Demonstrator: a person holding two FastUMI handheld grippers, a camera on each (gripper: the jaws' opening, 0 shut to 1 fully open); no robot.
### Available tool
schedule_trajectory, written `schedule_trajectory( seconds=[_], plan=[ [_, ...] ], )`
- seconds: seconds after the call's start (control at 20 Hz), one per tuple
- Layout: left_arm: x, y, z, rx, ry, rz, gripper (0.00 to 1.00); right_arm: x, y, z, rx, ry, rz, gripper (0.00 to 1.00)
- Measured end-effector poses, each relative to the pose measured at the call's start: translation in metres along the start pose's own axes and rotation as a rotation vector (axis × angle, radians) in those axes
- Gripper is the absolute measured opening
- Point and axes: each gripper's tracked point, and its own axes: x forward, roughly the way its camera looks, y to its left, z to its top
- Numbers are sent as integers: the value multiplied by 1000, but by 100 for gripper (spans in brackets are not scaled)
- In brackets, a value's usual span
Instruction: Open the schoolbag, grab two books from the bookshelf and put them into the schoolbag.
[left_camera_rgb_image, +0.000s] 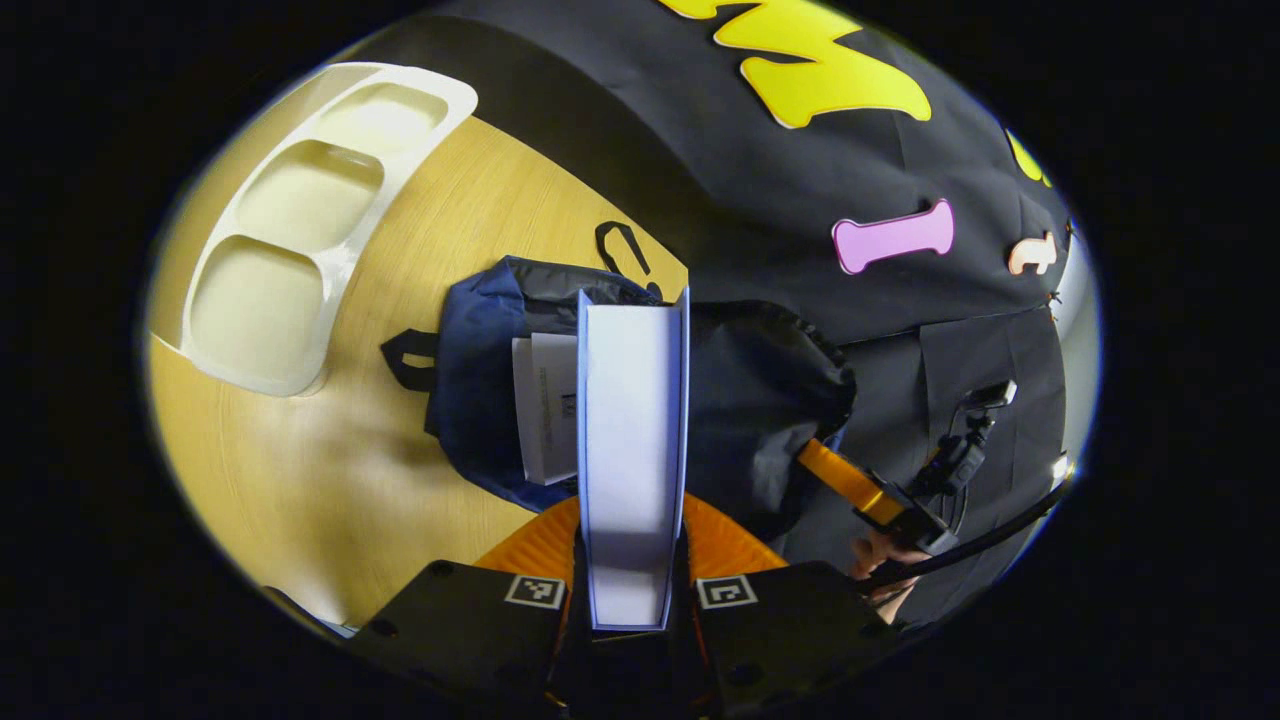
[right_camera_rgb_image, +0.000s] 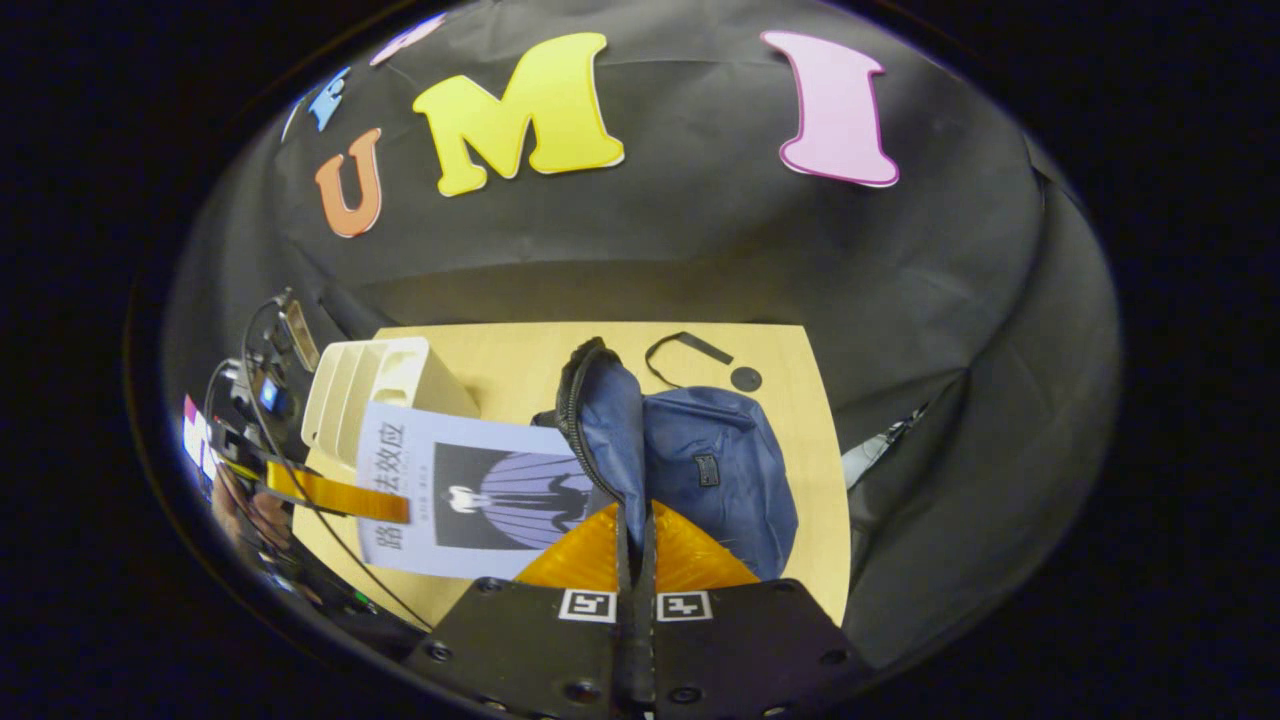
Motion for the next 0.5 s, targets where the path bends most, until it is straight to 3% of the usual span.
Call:
schedule_trajectory(
  seconds=[0.15, 0.5],
  plan=[
    [17, 8, 7, 46, -8, 22, 34, -5, -5, 6, 2, -9, -3, 0],
    [60, 1, 10, -16, 7, -44, 34, -10, 3, 19, -31, -18, 6, 0]
  ],
)
